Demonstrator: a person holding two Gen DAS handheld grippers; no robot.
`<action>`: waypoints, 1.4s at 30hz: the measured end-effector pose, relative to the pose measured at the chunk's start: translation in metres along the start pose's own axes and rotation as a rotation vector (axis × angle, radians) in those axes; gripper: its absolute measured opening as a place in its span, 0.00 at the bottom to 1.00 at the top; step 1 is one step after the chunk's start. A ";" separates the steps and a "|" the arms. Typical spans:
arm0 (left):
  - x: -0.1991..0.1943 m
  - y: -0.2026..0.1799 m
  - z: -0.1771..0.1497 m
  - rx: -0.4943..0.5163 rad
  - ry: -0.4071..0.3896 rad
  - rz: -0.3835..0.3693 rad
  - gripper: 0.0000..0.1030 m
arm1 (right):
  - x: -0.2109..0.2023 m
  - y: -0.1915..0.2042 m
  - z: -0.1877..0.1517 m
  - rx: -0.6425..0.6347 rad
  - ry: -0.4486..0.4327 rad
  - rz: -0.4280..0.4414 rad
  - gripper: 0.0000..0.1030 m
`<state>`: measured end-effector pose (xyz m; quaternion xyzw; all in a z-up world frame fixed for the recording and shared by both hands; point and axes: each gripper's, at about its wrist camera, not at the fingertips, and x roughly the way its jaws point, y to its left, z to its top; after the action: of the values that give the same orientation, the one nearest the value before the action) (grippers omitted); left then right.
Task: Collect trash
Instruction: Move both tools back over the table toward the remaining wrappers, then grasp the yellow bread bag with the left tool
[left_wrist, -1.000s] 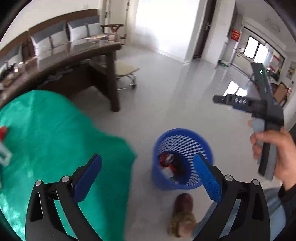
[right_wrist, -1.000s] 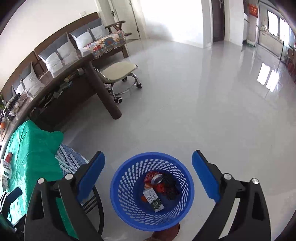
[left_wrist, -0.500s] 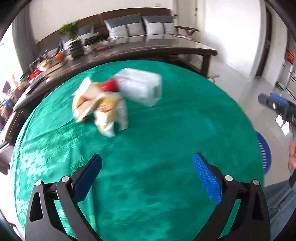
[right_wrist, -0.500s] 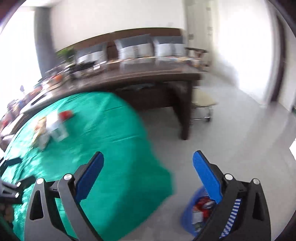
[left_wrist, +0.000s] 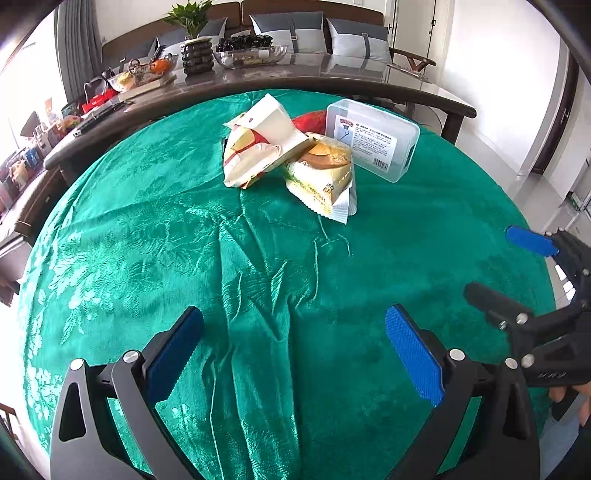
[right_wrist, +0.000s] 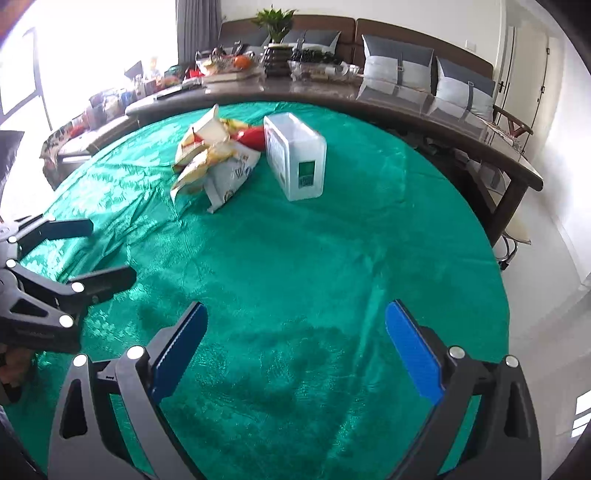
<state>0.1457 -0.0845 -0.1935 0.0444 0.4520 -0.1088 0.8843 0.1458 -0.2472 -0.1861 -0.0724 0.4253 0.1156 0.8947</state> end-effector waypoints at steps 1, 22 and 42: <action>0.002 0.001 0.003 -0.002 0.000 -0.014 0.95 | 0.003 0.001 -0.001 -0.007 0.013 -0.008 0.92; 0.059 -0.009 0.081 -0.036 0.037 -0.094 0.31 | 0.010 -0.003 -0.006 0.039 0.064 0.013 0.92; 0.009 0.005 0.013 0.067 0.002 -0.039 0.85 | 0.009 -0.008 -0.007 0.076 0.059 0.015 0.92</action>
<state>0.1621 -0.0834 -0.1932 0.0651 0.4497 -0.1409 0.8796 0.1480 -0.2552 -0.1973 -0.0385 0.4560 0.1039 0.8830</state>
